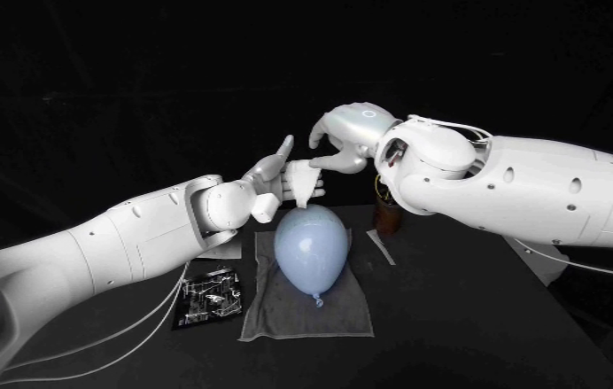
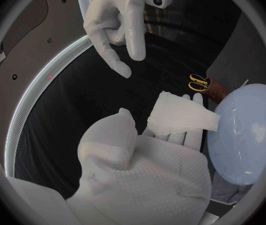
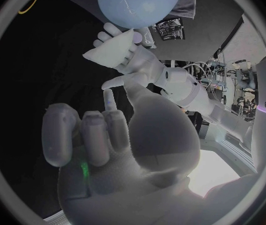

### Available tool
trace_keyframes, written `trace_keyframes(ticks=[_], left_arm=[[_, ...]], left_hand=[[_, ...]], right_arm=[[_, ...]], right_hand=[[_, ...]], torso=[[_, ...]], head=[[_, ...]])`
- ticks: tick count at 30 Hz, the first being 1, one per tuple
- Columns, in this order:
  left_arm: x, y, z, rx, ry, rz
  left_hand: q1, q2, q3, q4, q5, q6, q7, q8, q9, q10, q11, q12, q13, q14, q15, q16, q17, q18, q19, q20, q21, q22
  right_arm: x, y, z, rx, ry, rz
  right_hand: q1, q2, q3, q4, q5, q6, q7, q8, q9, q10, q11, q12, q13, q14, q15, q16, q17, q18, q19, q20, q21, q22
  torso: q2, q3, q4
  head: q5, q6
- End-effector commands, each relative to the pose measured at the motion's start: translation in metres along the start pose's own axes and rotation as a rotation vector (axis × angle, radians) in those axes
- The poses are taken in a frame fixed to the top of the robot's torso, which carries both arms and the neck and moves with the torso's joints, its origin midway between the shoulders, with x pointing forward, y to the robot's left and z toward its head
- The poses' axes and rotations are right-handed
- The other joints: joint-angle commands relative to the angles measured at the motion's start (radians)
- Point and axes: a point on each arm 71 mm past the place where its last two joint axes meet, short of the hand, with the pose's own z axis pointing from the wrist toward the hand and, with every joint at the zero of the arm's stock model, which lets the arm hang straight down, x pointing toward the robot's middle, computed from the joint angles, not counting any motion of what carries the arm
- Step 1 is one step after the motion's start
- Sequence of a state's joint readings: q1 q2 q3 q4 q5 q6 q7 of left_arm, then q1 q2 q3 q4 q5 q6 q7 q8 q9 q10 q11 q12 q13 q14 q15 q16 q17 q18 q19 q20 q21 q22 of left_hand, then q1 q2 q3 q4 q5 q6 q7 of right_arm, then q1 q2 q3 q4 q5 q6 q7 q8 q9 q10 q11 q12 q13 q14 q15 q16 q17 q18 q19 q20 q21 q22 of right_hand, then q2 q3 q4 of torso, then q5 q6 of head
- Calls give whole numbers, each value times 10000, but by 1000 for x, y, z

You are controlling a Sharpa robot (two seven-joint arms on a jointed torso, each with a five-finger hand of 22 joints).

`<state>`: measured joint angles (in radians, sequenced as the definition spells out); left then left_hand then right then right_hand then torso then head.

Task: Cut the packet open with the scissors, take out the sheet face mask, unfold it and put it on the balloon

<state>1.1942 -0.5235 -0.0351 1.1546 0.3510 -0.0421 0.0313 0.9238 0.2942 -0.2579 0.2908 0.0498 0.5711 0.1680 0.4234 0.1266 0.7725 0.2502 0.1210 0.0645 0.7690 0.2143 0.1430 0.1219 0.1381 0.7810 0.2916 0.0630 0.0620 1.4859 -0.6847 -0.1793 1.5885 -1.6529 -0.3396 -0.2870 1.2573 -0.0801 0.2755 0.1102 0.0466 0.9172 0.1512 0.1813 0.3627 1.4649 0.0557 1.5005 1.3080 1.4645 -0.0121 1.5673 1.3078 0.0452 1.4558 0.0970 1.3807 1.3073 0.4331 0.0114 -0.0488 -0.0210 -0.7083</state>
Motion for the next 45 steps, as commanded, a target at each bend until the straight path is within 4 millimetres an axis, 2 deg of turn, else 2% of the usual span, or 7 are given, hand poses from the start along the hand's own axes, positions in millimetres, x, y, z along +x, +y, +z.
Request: trace_keyframes(ticks=[1, 8, 14, 32, 36, 39, 45], left_arm=[[5, -3, -3, 260, 582, 42], [6, -4, -13, 297, 1251, 174], [10, -2, -22, 140, 1832, 308], [17, 1, -41, 85, 2372, 372], [18, 1, -45, 123, 2458, 357], [20, 2, -48, 142, 2557, 342], [24, 3, -52, 186, 2720, 314]], left_hand=[[757, -11, 396, -204, -19, 265, 1264, 113, 39, 249, -37, 28, 11, 214, -31, 25, 25, 34, 218, 2, 49, 19], [1952, -46, 1224, -378, -14, 486, 1195, -3, 8, 564, -108, -54, 1, 400, -86, -56, 13, 111, 422, 5, 44, 16], [2015, -58, 1353, -215, -12, -124, 1261, -594, -169, 455, -52, -246, -18, 358, -48, -146, -11, 79, 278, 8, 5, 1], [1764, 2, 1948, 8, -3, 343, 1227, -715, -168, 734, -85, -422, -1, 461, -72, -227, -20, 48, 216, 5, 4, 3], [1644, -32, 3196, -4, -10, 718, 1189, -886, -175, 950, -115, -557, -6, 515, -96, -341, -41, 40, 183, 4, 10, 4], [1529, -200, 5200, -180, -15, 1117, 1113, -1047, -169, 1111, -182, -578, -8, 559, -114, -464, -61, 34, 154, 4, 9, 2], [-363, -1567, 9745, -708, -5, 1433, 1053, -1553, -215, 1118, -134, -580, -10, 668, -123, -668, -88, 37, 135, -1, 11, 2]], right_arm=[[-9, -11, -8, 161, -1635, 1408], [-1, -31, -27, 98, -2643, 2977], [14, -33, -34, -80, -2571, 3483], [33, -11, -44, -732, -2415, 3749], [35, -7, -44, -821, -2375, 3684], [37, -4, -42, -838, -2286, 3547], [40, -3, -39, -806, -2095, 3315]], right_hand=[[501, 144, 390, -158, 45, 149, -21, -68, -52, 754, 73, 10, 2174, 1063, 61, 35, 2630, 90, 52, 5, 31, 826], [1004, 202, 1216, -466, 175, 428, -21, -185, -202, 807, 73, 131, 2253, 1063, 68, 35, 2630, 69, 102, 13, 96, 915], [992, 33, 1395, -556, 79, 574, -36, -218, -250, 847, 64, 220, 2311, 1063, 63, 35, 2630, 54, 135, 10, 150, 977], [604, -384, 1372, -436, 22, 617, -15, -377, -361, 871, 81, 273, 2346, 1063, 74, 35, 2630, 54, 134, 11, 148, 996], [552, -458, 1351, -414, 19, 592, -6, -415, -380, 864, 88, 258, 2336, 1063, 78, 35, 2630, 58, 123, 13, 131, 985], [499, -556, 1318, -392, 17, 541, 13, -471, -407, 853, 102, 234, 2321, 1063, 87, 35, 2630, 69, 97, 18, 87, 949], [463, -626, 1289, -374, 17, 516, 24, -505, -423, 839, 114, 206, 2302, 1063, 96, 35, 2630, 80, 72, 24, 46, 916]], torso=[[9, -2, -11], [15, 16, -10], [21, 11, 5], [13, 6, 9], [21, 9, 5], [13, -2, 6], [26, 2, 10]], head=[[65, 9], [157, 25], [142, -1], [103, -84], [118, -82], [105, -74], [136, -106]])
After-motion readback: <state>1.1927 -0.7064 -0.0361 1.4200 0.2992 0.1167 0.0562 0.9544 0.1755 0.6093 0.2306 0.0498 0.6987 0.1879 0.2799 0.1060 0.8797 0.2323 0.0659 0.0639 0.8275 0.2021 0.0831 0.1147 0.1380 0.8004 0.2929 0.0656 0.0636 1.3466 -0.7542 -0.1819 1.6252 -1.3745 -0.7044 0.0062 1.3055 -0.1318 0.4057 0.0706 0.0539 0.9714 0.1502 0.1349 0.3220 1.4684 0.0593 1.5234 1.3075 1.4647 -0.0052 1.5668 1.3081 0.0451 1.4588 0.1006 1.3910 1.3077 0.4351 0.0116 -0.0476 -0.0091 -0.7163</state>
